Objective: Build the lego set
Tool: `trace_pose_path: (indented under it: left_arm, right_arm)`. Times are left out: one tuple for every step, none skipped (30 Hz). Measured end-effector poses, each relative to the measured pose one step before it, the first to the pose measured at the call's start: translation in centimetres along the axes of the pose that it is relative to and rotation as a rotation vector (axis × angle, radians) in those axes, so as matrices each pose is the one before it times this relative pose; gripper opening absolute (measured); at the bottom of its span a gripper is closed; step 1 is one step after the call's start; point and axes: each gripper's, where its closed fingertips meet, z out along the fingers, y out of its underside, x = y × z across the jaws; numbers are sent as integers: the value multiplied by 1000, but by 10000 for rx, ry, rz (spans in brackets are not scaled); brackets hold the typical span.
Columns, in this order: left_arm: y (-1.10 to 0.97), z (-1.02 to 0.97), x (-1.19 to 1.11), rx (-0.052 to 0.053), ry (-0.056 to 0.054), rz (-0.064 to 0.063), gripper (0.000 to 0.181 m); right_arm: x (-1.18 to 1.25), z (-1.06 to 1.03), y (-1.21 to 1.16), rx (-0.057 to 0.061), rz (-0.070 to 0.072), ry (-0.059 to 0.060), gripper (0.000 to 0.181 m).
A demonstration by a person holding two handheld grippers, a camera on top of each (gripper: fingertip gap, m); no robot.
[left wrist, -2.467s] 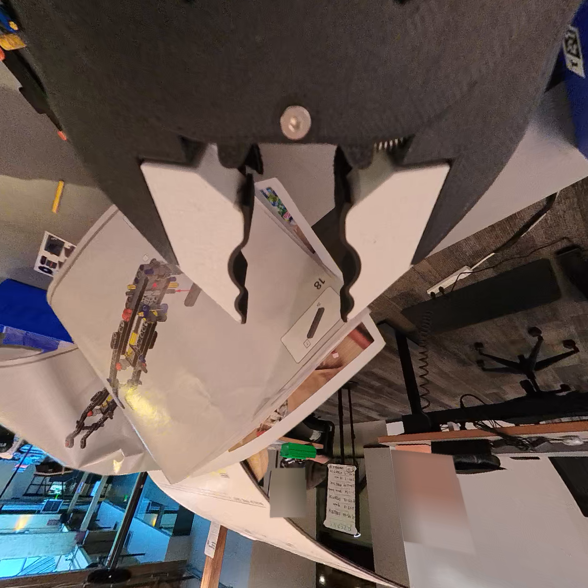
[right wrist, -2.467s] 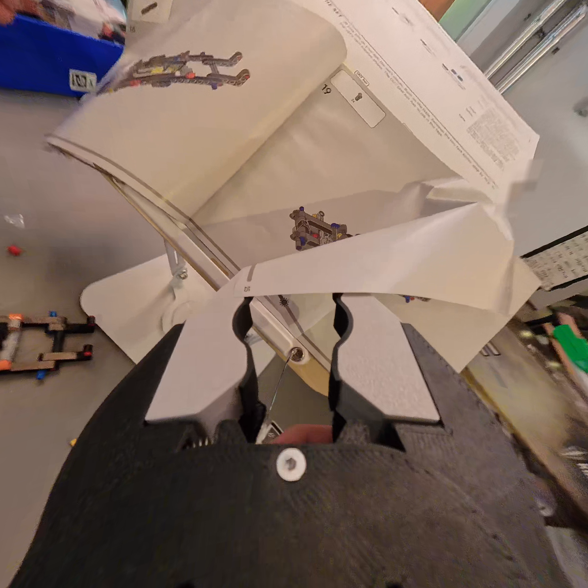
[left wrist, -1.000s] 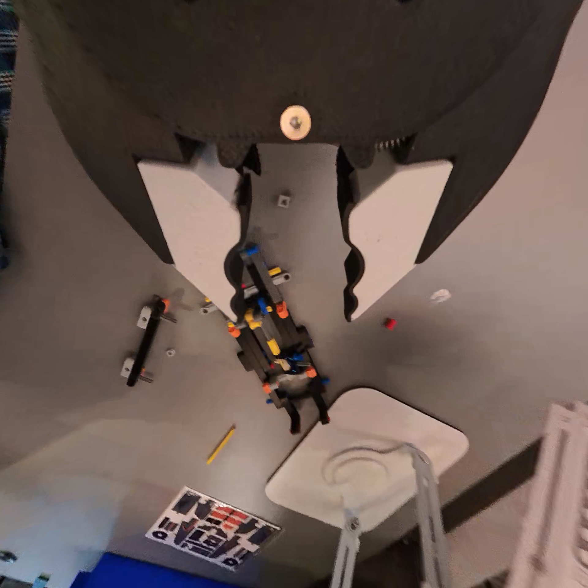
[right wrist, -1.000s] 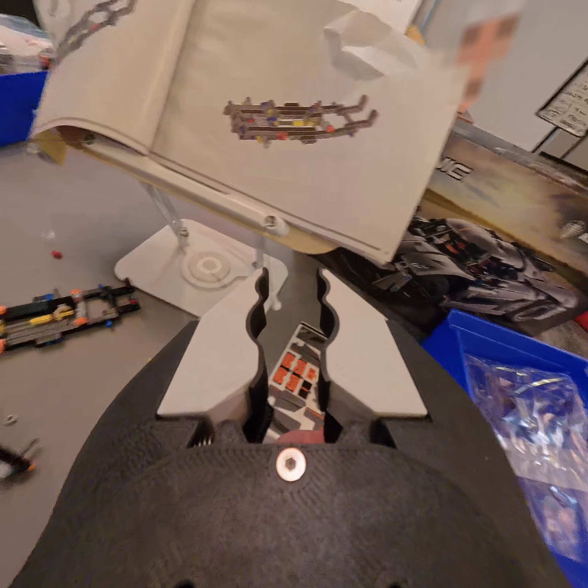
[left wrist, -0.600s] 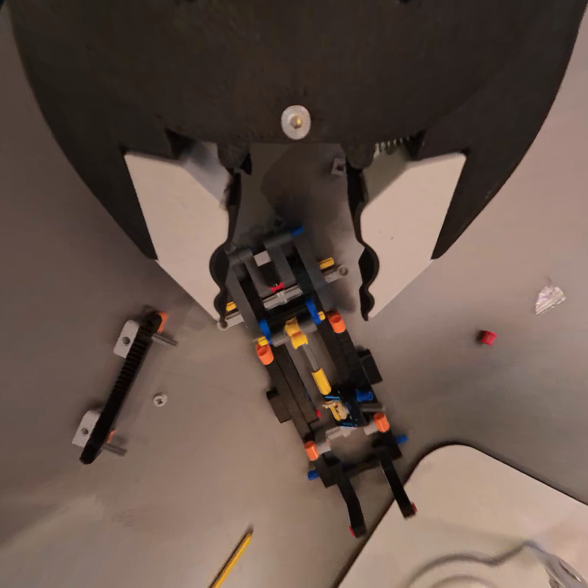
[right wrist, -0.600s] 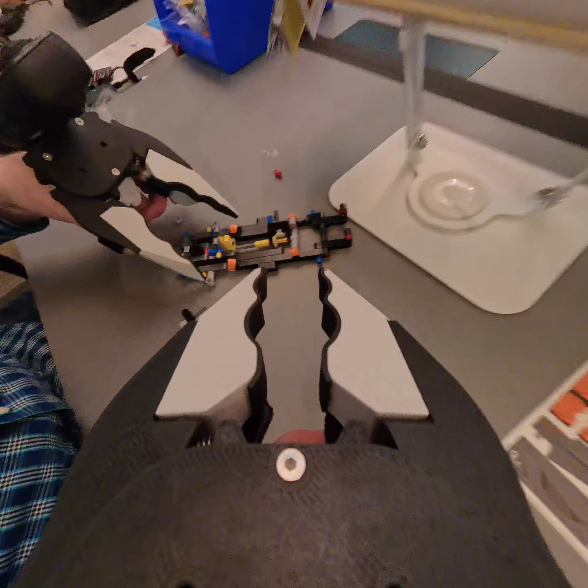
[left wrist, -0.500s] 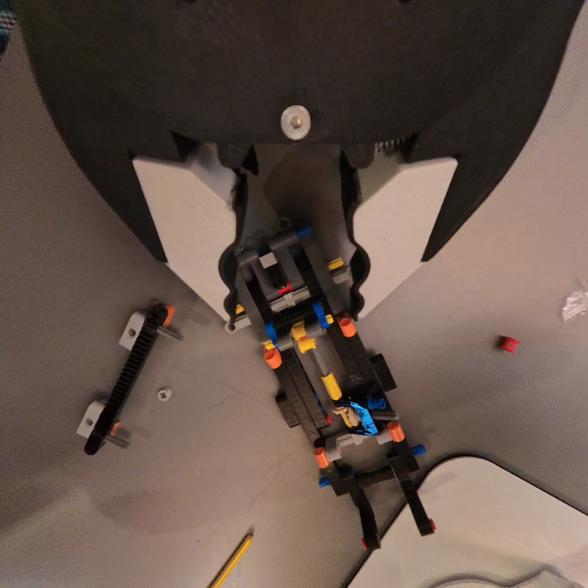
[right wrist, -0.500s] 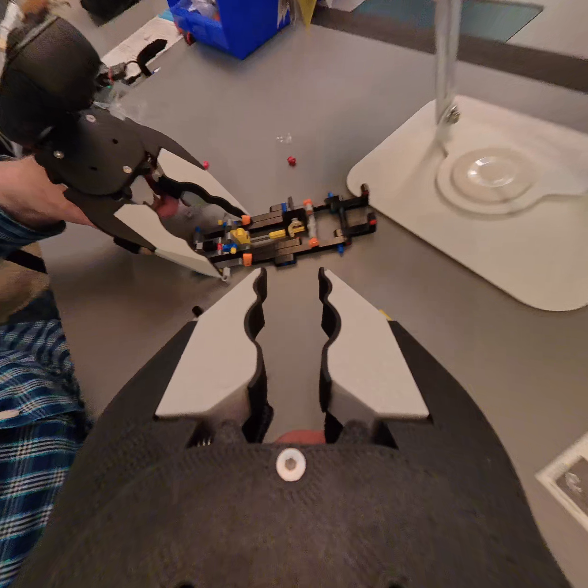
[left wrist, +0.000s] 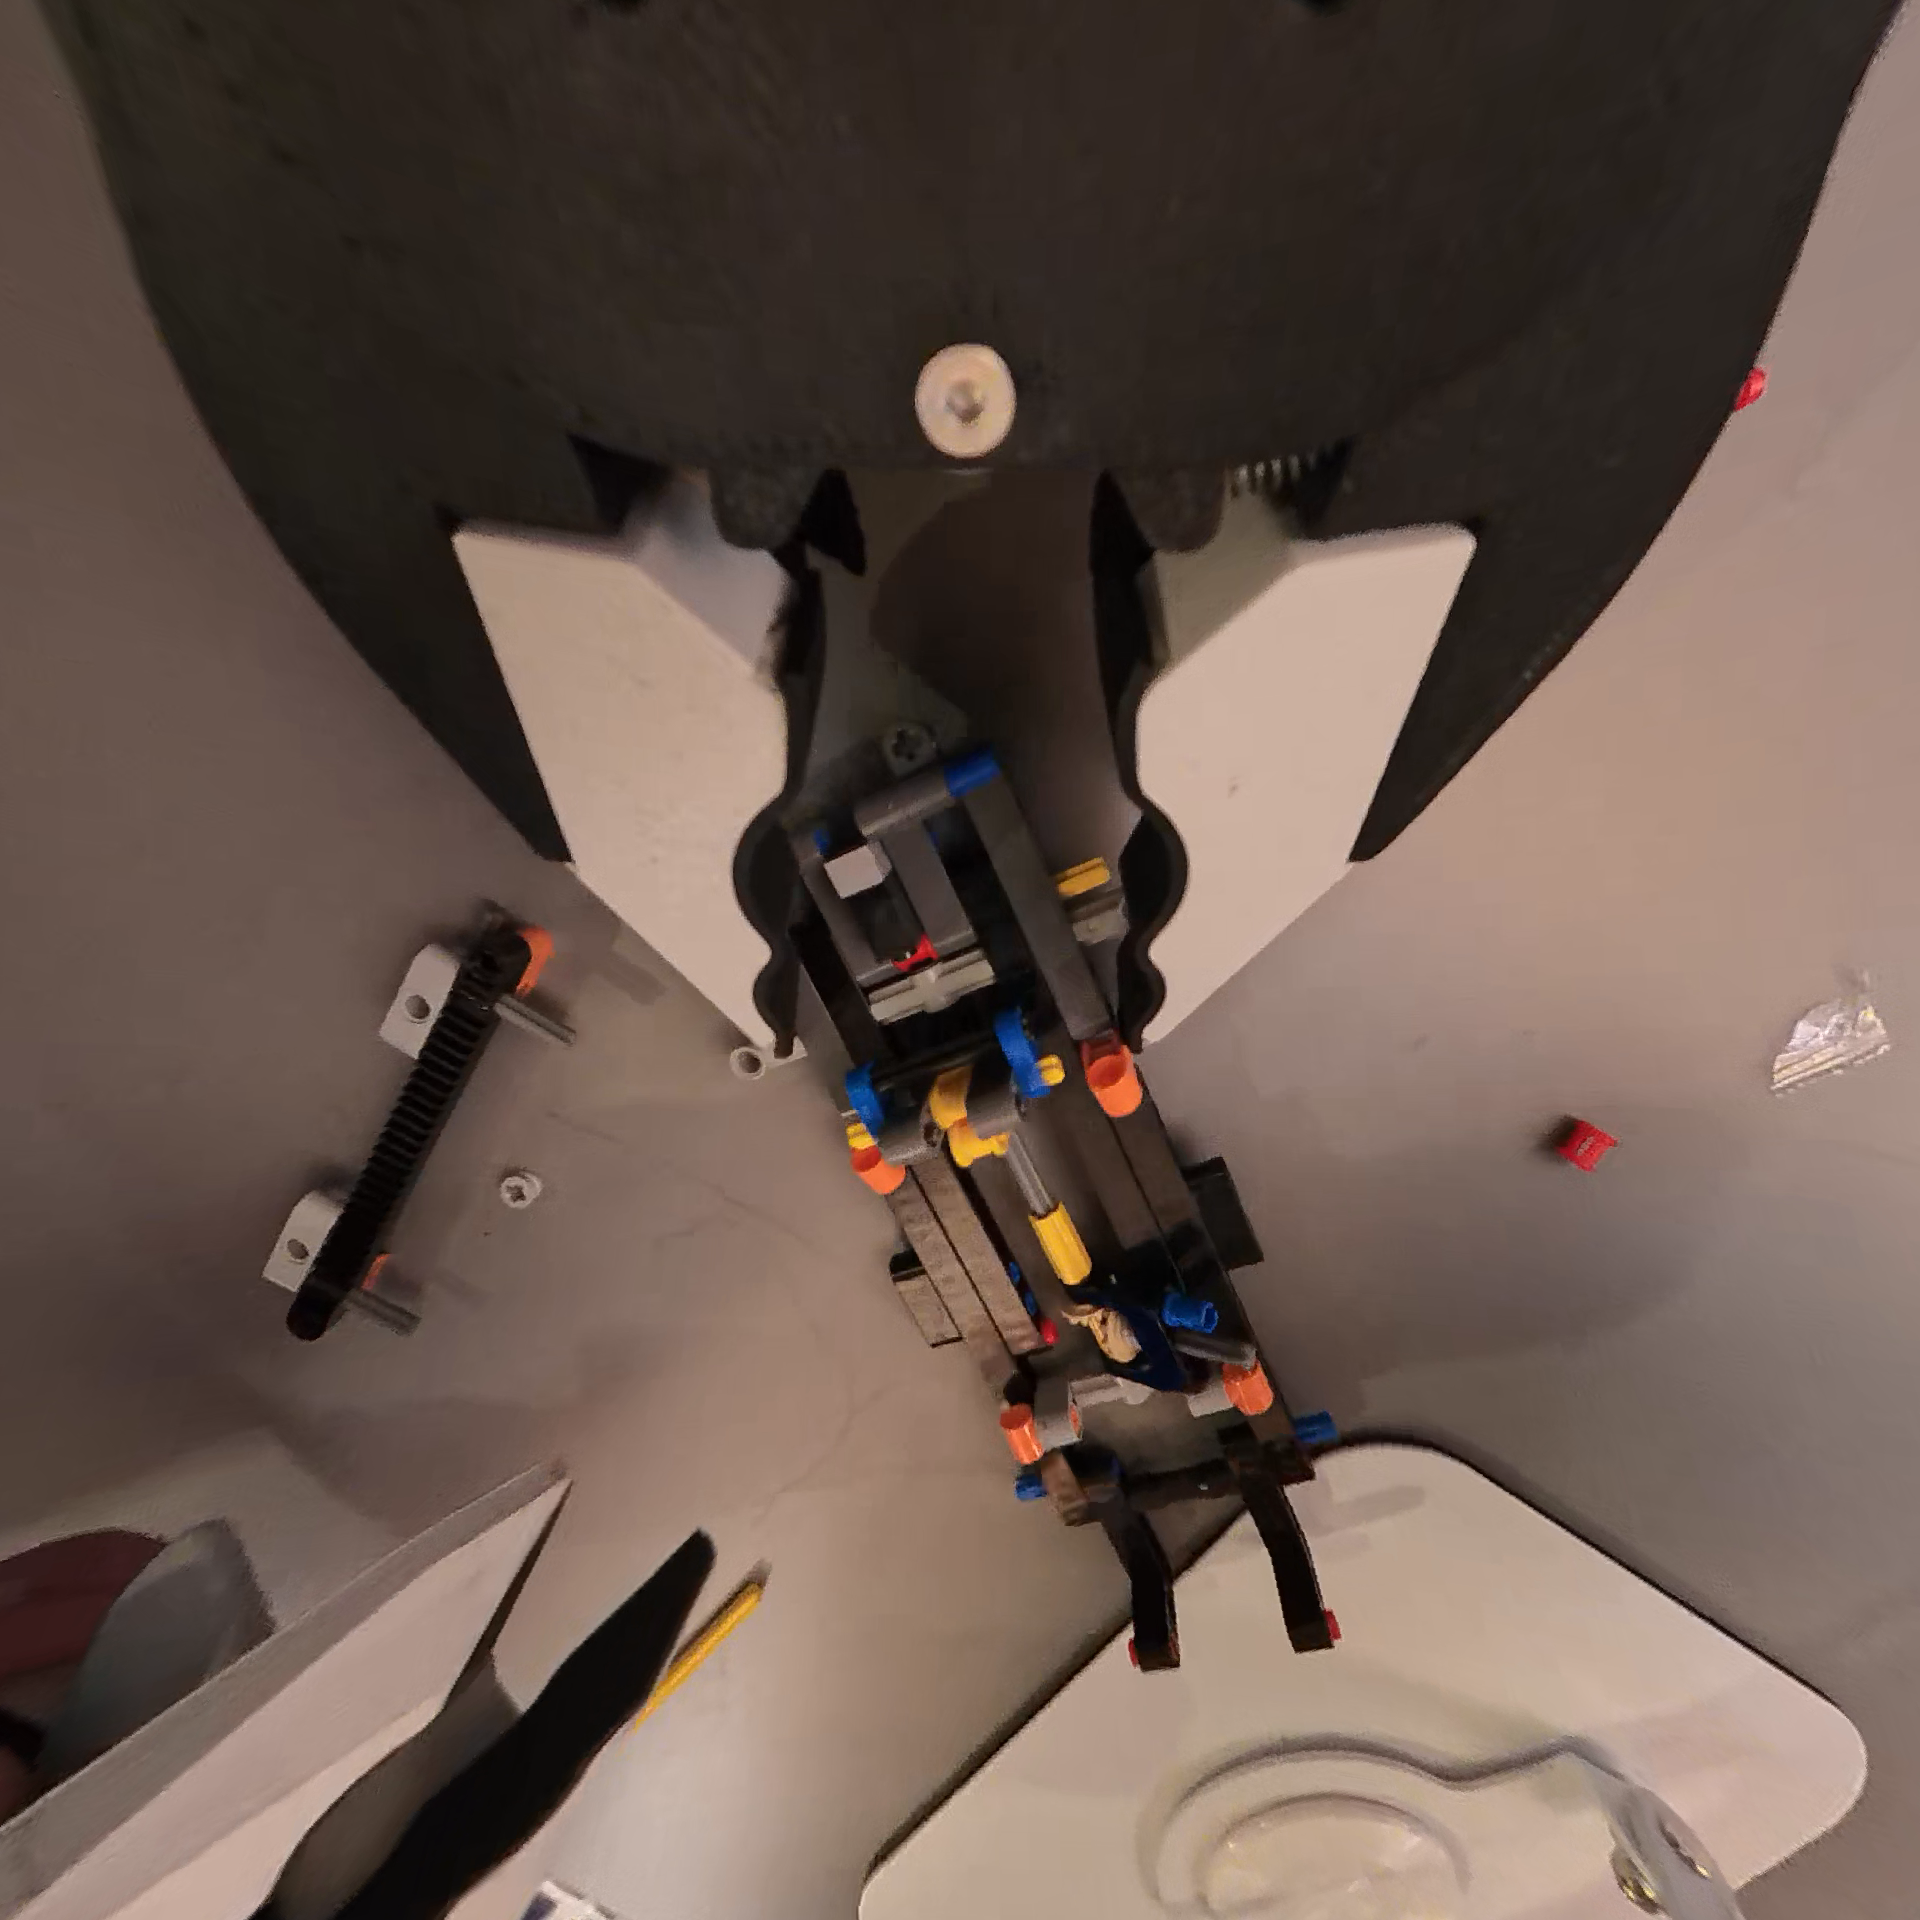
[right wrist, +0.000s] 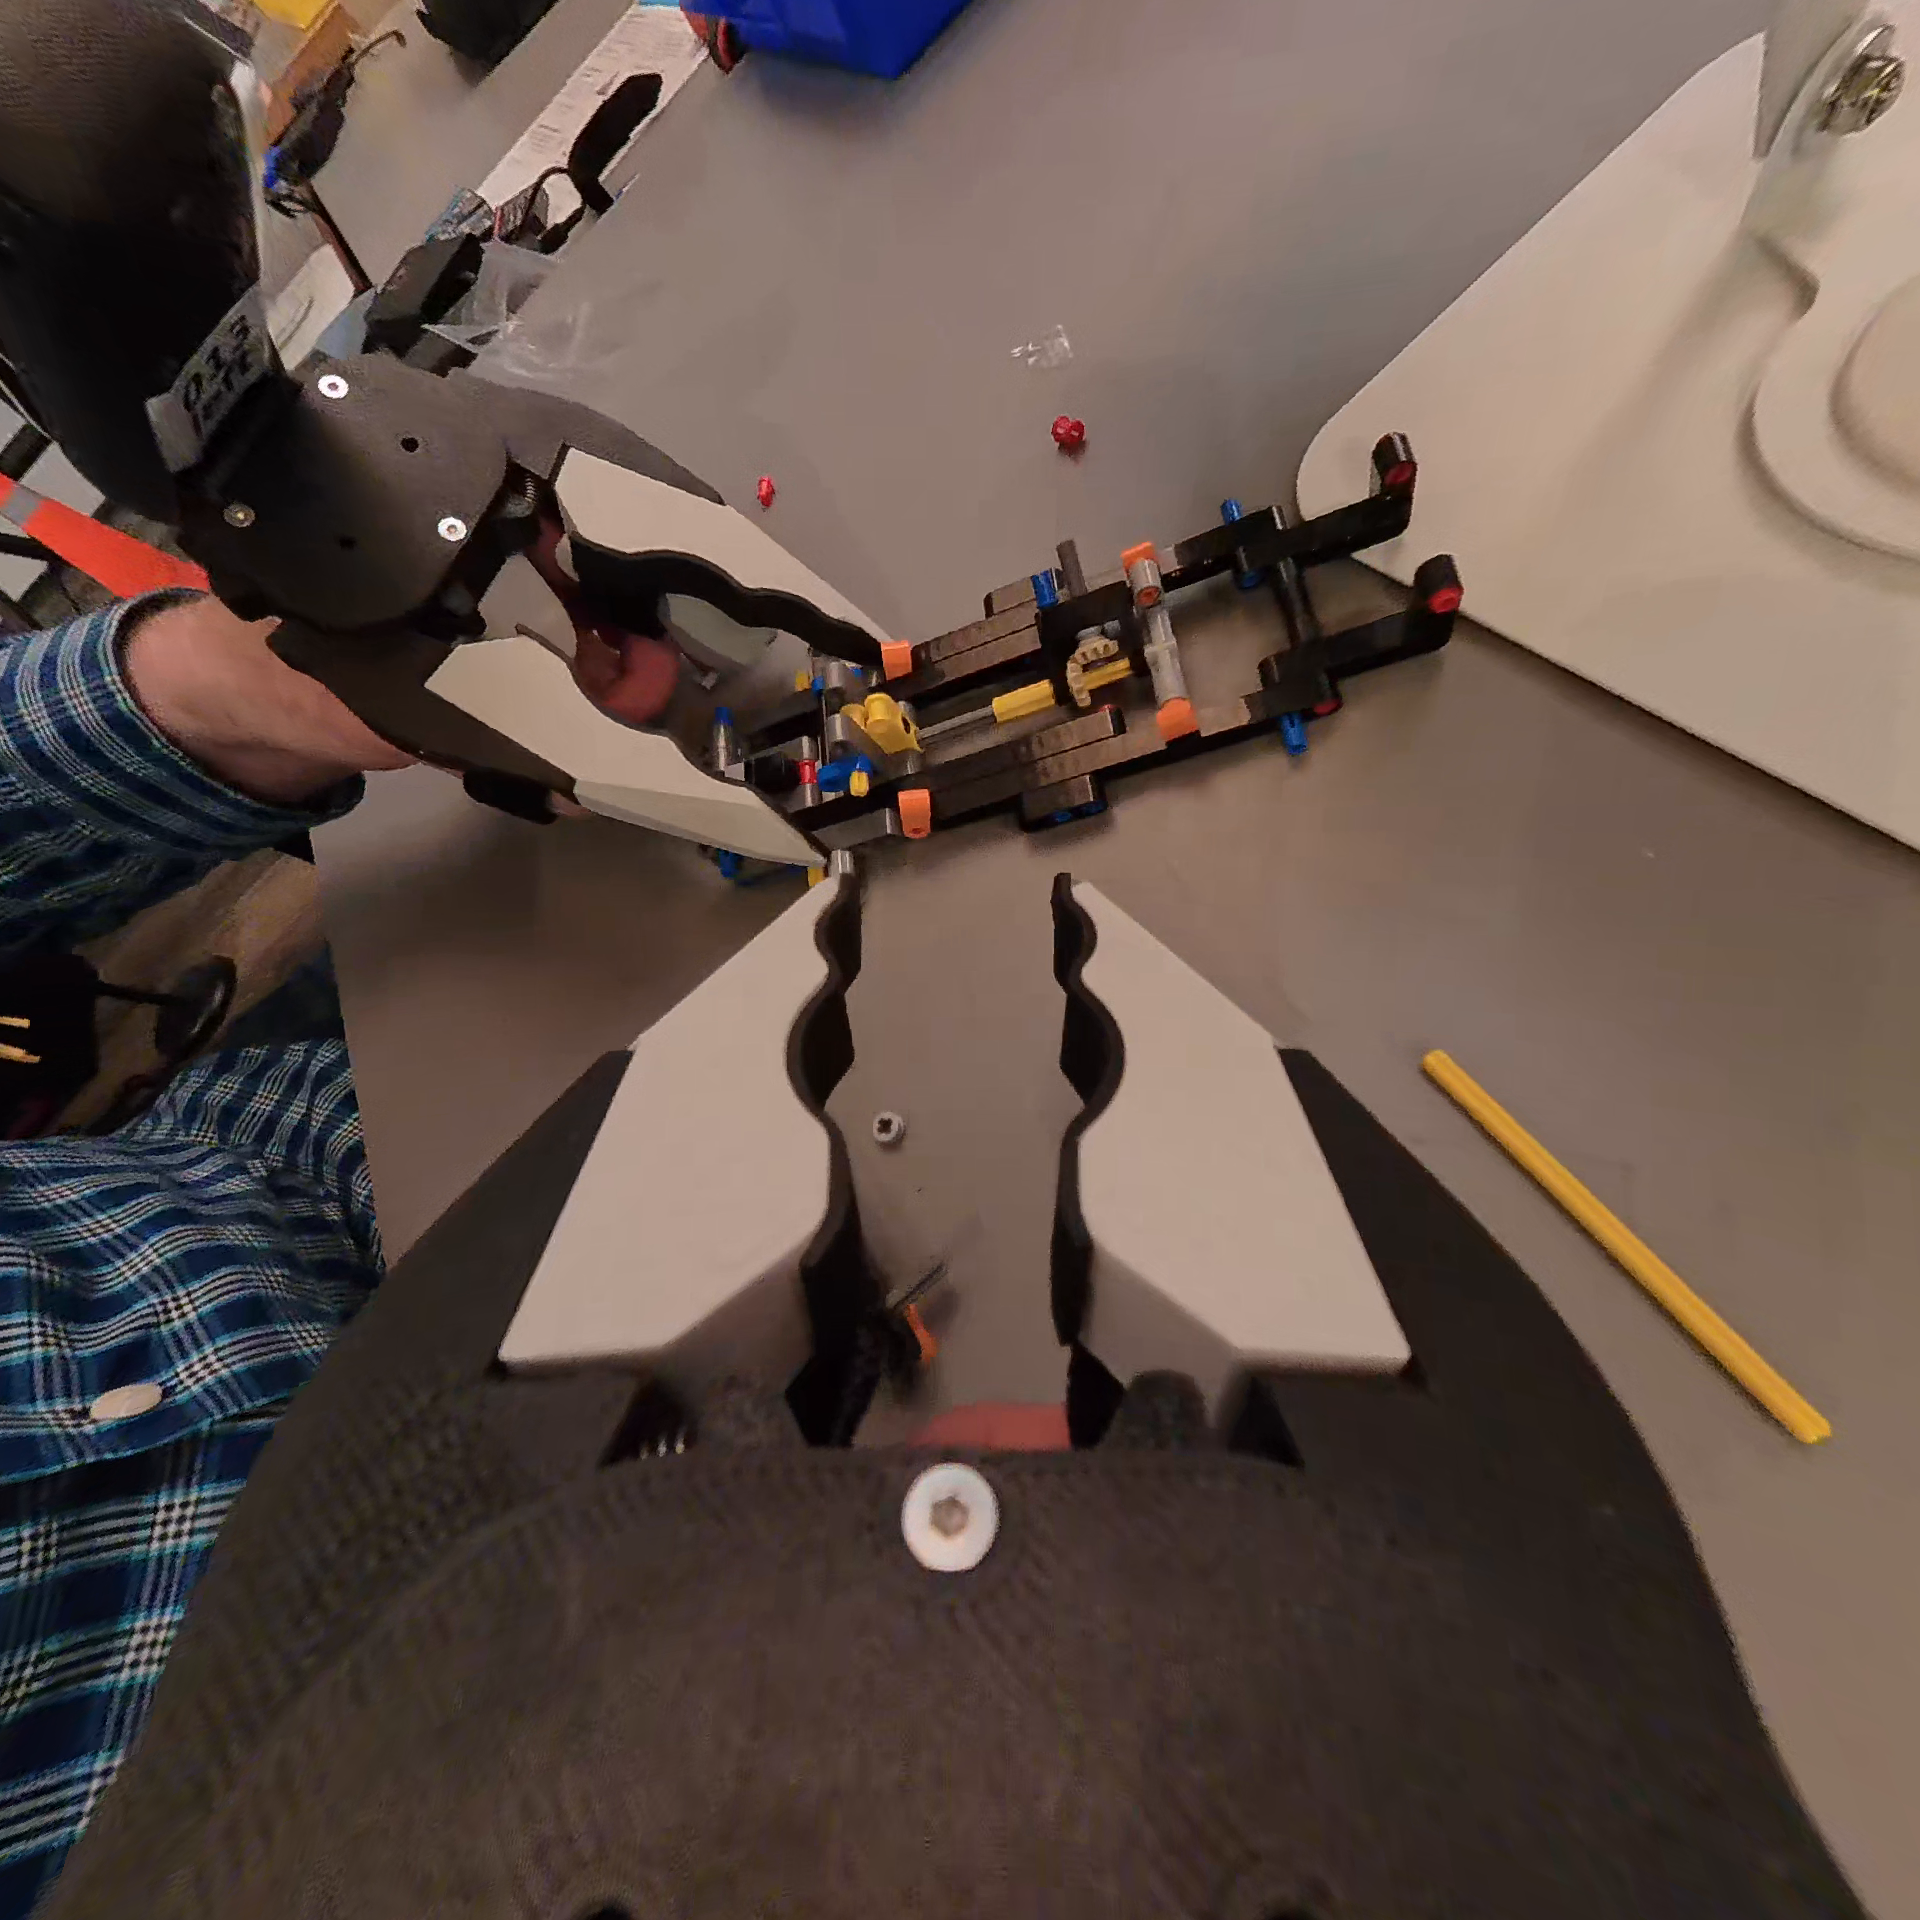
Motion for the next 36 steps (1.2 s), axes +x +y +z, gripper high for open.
trace_pose_path:
  left_arm:
    - [-177, -93, -31, 151, -7, -76, 60]
    - [-93, -90, -57, 86, -13, -72, 60]
    - [-146, -102, -20, 132, 3, -52, 60]
    - [-242, -121, 25, 192, 30, -125, 59]
    - [-224, -132, -18, 169, 17, -149, 59]
    - [-172, -263, -371, 134, -164, -120, 31]
    - [-382, -157, 115, 283, 154, -170, 29]
    - [-294, -142, -102, 190, 18, -334, 25]
    - [6, -40, -133, -27, -76, -38, 25]
    - [395, 80, -206, -297, -213, 223, 25]
    - [384, 121, -121, -242, -166, 289, 24]
    - [134, 48, 88, -51, 26, 104, 23]
    - [-81, -50, 57, 63, 85, -106, 22]
    - [-22, -49, -104, -12, 38, -140, 20]
    - [167, 43, -110, -155, 43, -82, 17]
    - [422, 163, -1, -347, 103, -20, 18]
    - [307, 225, -90, -260, 16, -15, 22]
    - [-16, 126, -55, -37, -4, -34, 24]
    - [70, 122, 28, -110, 34, -51, 27]
    - [110, 130, 106, -132, 84, -10, 30]
    - [-61, 41, 47, -3, 25, 7, 30]
    - [-23, 36, 66, -8, 11, 65, 29]
    - [10, 17, 89, -44, 29, -10, 27]
    - [-19, 6, 8, -16, -12, -15, 26]
    - [-74, -30, -132, 45, -90, 15, 17]
    - [113, 33, -93, -41, -61, 40, 15]
    - [-36, 23, -15, 61, -33, -26, 14]
    - [7, 30, 12, 30, -43, 27, 14]
    - [-5, -10, -1, 17, -76, 70, 14]
    - [-14, -15, -14, 10, -77, 63, 13]
    - [-38, -10, -1, 25, -57, 20, 13]
    - [-70, -13, -26, 80, -64, -27, 13]
    - [-17, 31, 37, 75, -12, -74, 13]
    - [26, 21, 101, 54, 48, -125, 13]
    - [-15, 4, 31, 65, 23, -136, 13]
    - [-46, -37, -22, 67, -8, -89, 13]
  right_arm:
    - [-24, 153, -42, -3, 84, -95, 35]
    - [-63, 163, -39, -10, 125, -126, 35]
    - [-37, 181, -33, -14, 122, -104, 35]
    - [-9, 203, -10, -37, 117, -80, 35]
    - [-69, 203, -41, -29, 154, -123, 36]
    - [-83, 216, -47, -27, 192, -159, 37]
    - [-78, 239, -18, -40, 207, -162, 39]
    - [-24, 245, -48, -22, 234, -139, 40]
    - [-85, 233, -56, 1, 268, -189, 39]
    - [-11, 195, 34, -53, 233, -169, 39]
    - [243, 34, 145, -85, 70, 12, 40]
    - [521, -195, 19, 37, -55, 230, 40]
    - [416, -304, 71, 14, -96, 208, 38]
    - [159, -314, 120, -31, -86, 86, 38]
    - [66, -261, 81, -8, -85, 72, 37]
    - [81, -176, 120, -44, -82, 84, 37]
    - [11, -77, 108, -52, -68, 41, 37]
    - [-6, -29, 71, -31, -40, 7, 37]
    - [2, -10, 39, -4, -26, -1, 37]
    - [67, 17, 48, -3, -19, 23, 36]
    - [81, 36, 87, -8, -17, 25, 36]
    - [43, 64, 97, -30, -19, 10, 36]
    - [7, 110, 150, -57, -49, 16, 36]
    - [-39, 128, 151, -75, -73, 14, 36]
    - [-35, 149, 166, -94, -63, 13, 35]
    - [-22, 137, 118, -78, -49, 18, 35]
    - [-36, 89, 35, -31, -38, 6, 35]
    - [-50, 79, 25, -24, -16, -17, 35]
    - [-10, 50, 27, -23, 19, -21, 36]
    - [41, 46, 49, -28, 34, -18, 36]
    - [2, 23, 0, 0, 32, -46, 35]
    - [-9, -3, -57, 45, 81, -68, 35]
    - [4, -15, -64, 45, 94, -66, 35]
    - [50, 4, -56, 31, 77, -40, 35]
    - [35, 24, -48, 21, 63, -42, 34]
    - [47, 23, -72, 38, 96, -50, 34]
